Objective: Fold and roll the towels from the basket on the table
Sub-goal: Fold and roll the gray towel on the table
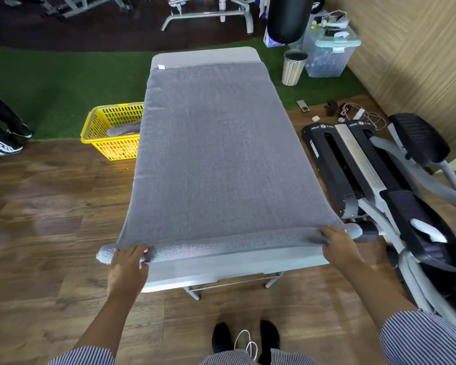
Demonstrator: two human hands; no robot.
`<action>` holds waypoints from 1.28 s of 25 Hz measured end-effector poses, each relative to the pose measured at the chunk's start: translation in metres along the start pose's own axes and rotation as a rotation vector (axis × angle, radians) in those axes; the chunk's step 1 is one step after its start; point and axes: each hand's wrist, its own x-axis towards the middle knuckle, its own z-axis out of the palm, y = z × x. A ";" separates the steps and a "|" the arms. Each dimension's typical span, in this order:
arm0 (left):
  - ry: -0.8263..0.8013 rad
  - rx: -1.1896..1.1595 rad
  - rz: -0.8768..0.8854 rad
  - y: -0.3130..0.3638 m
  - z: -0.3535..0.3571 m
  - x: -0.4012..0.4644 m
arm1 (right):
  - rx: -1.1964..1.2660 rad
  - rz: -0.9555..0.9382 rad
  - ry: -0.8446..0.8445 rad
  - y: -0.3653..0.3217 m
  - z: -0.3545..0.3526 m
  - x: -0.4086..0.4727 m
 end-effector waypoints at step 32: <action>0.000 0.292 0.062 0.016 -0.015 0.007 | -0.074 0.017 0.001 -0.006 0.004 -0.004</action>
